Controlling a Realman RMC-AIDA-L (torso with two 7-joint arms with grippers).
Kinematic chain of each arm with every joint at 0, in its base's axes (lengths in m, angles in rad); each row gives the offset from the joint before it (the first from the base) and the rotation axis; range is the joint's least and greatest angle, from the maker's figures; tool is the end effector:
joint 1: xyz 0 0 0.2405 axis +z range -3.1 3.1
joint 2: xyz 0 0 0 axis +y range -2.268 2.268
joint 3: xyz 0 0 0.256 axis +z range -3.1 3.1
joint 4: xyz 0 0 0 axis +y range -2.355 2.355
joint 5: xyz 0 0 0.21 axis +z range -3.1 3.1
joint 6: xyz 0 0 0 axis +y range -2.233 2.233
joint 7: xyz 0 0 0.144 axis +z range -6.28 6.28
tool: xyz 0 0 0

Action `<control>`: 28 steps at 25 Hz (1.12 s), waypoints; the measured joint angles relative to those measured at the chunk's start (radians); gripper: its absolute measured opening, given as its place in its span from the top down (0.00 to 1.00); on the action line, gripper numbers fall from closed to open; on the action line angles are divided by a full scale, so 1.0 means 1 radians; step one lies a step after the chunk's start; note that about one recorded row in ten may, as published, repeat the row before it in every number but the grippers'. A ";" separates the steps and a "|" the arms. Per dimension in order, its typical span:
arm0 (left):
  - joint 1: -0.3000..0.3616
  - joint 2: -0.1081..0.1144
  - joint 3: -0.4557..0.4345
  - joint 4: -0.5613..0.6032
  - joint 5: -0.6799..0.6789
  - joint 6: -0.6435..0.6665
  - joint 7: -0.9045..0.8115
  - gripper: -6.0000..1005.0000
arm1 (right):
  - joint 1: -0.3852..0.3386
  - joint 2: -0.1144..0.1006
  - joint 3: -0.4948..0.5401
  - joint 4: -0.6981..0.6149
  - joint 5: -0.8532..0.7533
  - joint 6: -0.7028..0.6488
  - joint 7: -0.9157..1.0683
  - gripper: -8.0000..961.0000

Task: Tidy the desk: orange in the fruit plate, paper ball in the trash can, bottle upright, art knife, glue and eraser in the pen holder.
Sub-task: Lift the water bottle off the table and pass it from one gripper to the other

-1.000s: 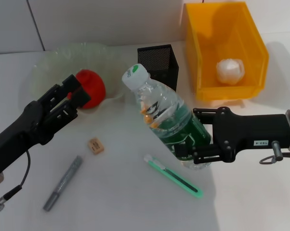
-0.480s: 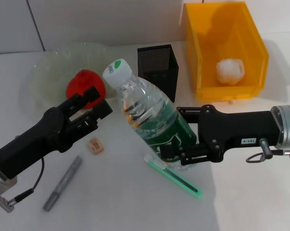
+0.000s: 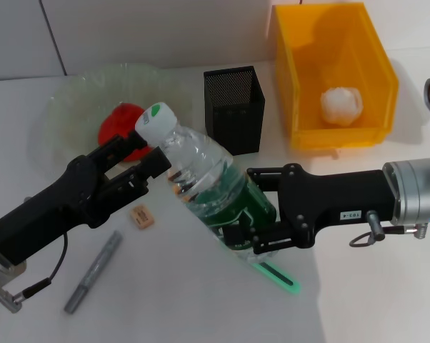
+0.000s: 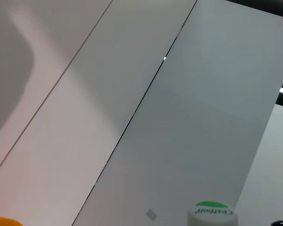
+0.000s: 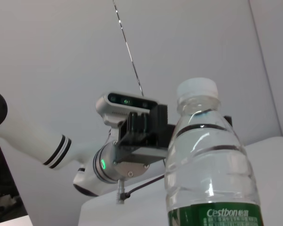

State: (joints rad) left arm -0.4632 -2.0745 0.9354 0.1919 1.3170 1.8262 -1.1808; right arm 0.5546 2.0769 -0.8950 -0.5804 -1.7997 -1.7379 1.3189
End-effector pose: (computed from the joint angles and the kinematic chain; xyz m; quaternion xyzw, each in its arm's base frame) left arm -0.2393 0.2697 -0.0221 -0.8020 -0.2577 -0.5349 0.0656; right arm 0.2177 0.3055 -0.0209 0.9379 -0.1421 -0.3165 0.0038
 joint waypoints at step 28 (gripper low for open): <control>-0.027 0.000 0.003 0.001 -0.001 0.023 0.024 0.34 | 0.048 0.005 -0.030 0.110 0.005 0.014 -0.050 0.21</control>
State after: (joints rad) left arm -0.4897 -2.0747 0.9388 0.1924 1.3162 1.8494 -1.1567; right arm 0.6028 2.0816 -0.9250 -0.4709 -1.7943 -1.7237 1.2685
